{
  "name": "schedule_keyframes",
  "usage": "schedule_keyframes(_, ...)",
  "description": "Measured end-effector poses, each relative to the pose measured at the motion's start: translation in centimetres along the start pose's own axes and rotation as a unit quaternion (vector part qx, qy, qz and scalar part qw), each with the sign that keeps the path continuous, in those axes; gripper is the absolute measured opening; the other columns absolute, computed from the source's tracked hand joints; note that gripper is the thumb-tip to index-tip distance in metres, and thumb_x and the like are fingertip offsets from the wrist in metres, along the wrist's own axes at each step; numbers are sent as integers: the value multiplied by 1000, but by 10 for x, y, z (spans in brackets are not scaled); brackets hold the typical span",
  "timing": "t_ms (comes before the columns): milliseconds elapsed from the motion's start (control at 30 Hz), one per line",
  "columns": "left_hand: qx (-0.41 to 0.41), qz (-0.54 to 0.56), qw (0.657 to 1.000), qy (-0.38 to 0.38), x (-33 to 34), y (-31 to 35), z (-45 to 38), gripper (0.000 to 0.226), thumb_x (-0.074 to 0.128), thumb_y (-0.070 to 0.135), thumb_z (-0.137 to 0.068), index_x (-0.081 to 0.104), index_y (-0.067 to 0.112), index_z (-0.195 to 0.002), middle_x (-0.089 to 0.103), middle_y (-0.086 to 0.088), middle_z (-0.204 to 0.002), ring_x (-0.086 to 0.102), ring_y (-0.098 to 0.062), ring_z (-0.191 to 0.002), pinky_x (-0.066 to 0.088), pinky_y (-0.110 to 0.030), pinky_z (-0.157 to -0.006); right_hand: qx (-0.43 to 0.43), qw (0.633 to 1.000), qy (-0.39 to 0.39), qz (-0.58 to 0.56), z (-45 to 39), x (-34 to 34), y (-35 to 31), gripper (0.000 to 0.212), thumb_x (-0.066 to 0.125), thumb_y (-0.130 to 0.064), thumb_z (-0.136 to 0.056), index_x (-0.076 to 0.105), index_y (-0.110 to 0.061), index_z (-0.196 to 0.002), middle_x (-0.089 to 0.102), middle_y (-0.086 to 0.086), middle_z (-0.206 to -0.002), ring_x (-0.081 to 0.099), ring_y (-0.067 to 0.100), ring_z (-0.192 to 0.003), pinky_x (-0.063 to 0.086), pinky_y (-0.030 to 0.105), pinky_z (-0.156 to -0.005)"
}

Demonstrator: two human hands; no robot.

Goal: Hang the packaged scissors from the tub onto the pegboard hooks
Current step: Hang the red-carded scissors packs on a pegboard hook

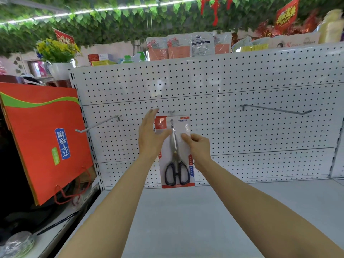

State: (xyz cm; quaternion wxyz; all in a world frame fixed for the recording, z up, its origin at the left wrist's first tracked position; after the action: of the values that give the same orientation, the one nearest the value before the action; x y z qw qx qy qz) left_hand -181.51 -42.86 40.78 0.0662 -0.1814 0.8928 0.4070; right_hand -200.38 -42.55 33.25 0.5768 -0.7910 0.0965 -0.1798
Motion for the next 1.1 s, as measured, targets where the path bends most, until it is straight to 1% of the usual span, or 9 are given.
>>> schedule_keyframes(133, 18, -44, 997, -66, 26, 6, -17, 69, 81, 34, -74, 52, 37, -136, 36, 15, -152, 31, -16, -140, 38, -38, -111, 13, 1000, -10, 4, -7, 4, 7, 34, 73, -29, -85, 69, 5, -85, 67, 19, -78, 59, 25, -70, 54, 40, -67)
schedule_keyframes(233, 17, -98, 994, -44, 32, 6, -17, 66, 78, 28, -79, 51, 29, -139, 38, 11, -152, 20, -14, -142, 25, -24, -106, 20, 999, -11, 32, -10, 3, 8, 30, 73, -30, -84, 72, 0, -86, 73, 19, -88, 69, 29, -77, 58, 45, -74)
schedule_keyframes(333, 13, -103, 994, -30, 34, 7, -15, 64, 77, 27, -79, 52, 27, -138, 40, 8, -150, 21, -17, -142, 29, -30, -106, 17, 995, 5, 94, -12, -3, 5, 32, 75, -33, -81, 72, -3, -89, 73, 15, -88, 70, 31, -83, 59, 49, -74)
schedule_keyframes(500, 12, -124, 992, -20, 32, 9, -15, 64, 78, 27, -77, 54, 26, -136, 48, 1, -143, 29, -22, -136, 36, -42, -109, -12, 980, 19, 196, -12, -23, 0, 33, 74, -34, -79, 71, -6, -97, 73, 7, -91, 69, 23, -84, 58, 46, -77)
schedule_keyframes(600, 4, -121, 992, -39, 32, 9, -12, 75, 78, 24, -80, 43, 26, -146, 31, 0, -157, 19, -22, -145, 27, -42, -117, -17, 973, 24, 228, -1, -39, -2, 39, 71, -32, -84, 67, -7, -113, 70, 7, -108, 65, 21, -97, 54, 40, -89)
schedule_keyframes(700, 1, -146, 989, -31, 26, 12, -2, 93, 78, 28, -81, 22, 26, -154, 11, 3, -164, 7, -21, -150, 16, -43, -119, -42, 961, 12, 272, 16, -56, -7, 48, 68, -36, -86, 61, -11, -126, 66, 5, -121, 61, 20, -109, 49, 38, -95)
schedule_keyframes(800, -28, -200, 979, 3, 16, 5, 25, 103, 77, 38, -80, 12, 17, -156, 5, -4, -164, 4, -25, -150, 12, -45, -120, -89, 922, 5, 377, 35, -83, -17, 52, 62, -42, -89, 53, -19, -135, 58, -1, -134, 55, 18, -119, 47, 40, -96)
schedule_keyframes(933, -35, -281, 958, 47, 9, 4, 87, 94, 76, 44, -80, 26, 8, -150, 24, -12, -157, 19, -33, -144, 19, -47, -117, -175, 835, -20, 521, 66, -126, -35, 56, 56, -44, -93, 46, -15, -140, 55, 4, -138, 50, 25, -125, 38, 39, -102)
schedule_keyframes(1100, 59, -355, 933, -23, 50, 39, 165, 77, 73, 48, -80, 45, 8, -140, 40, -13, -147, 33, -35, -134, 28, -48, -109, -237, 794, -34, 559, 108, -198, -44, 54, 58, -41, -92, 50, -10, -136, 59, 9, -133, 51, 29, -123, 32, 41, -106)
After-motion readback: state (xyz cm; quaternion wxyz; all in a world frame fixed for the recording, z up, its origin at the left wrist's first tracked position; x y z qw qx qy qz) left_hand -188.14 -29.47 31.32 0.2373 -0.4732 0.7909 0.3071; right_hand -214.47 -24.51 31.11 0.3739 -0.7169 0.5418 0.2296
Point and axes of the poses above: each hand's wrist, its own z-axis away from the middle knuckle, its own x-axis out of the palm, y = z × x, the point moved 9 cm from there along -z, towards the middle knuckle
